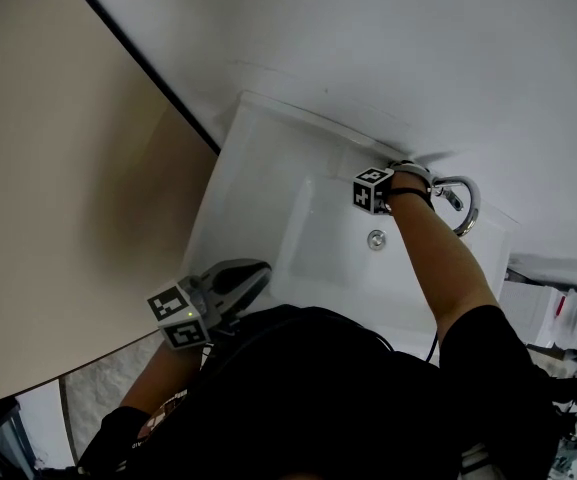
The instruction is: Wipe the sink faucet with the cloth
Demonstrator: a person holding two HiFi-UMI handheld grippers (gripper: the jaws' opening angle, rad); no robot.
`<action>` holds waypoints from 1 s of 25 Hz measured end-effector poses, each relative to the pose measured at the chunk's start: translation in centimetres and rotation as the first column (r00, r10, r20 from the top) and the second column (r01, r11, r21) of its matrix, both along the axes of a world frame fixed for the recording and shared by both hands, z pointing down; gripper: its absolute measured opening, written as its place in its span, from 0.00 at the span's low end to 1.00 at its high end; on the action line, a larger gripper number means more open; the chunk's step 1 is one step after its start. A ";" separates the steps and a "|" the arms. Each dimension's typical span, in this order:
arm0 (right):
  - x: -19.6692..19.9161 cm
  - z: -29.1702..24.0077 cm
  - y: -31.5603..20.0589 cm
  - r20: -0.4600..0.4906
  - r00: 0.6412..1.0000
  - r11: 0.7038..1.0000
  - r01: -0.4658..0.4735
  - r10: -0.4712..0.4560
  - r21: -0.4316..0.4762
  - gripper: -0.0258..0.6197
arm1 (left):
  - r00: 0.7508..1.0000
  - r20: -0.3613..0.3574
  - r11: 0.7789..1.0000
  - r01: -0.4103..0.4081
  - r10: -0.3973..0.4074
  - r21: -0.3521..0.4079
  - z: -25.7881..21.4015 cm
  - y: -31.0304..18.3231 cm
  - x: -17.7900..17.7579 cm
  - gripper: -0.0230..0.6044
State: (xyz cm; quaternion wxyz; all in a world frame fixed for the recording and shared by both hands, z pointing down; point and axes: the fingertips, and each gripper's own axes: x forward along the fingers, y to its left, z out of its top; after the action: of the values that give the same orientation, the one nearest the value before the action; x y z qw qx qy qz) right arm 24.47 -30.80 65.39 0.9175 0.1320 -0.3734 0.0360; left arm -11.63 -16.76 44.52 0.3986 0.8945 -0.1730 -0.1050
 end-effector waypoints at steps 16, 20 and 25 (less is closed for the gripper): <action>2.4 -4.2 13.6 0.958 0.286 0.487 -0.836 -0.006 0.252 0.16 | 0.962 0.110 0.967 -0.255 0.250 0.026 -2.1 2.5 10.8 0.03; 7.7 -7.3 9.5 0.954 0.259 0.384 -0.874 -0.148 0.297 0.16 | 0.950 0.169 0.961 -0.273 0.264 0.033 -2.3 2.7 13.3 0.03; 7.9 -9.2 4.7 0.921 0.277 0.413 -0.831 -0.274 0.373 0.16 | 0.942 0.215 0.962 -0.270 0.258 0.027 -2.4 3.3 15.1 0.03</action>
State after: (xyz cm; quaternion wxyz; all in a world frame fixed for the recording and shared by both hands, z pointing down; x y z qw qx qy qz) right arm 32.35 -26.12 56.21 0.2944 0.5989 -0.7358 0.1150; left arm 3.47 -13.48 42.09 0.3632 0.9266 -0.0894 0.0396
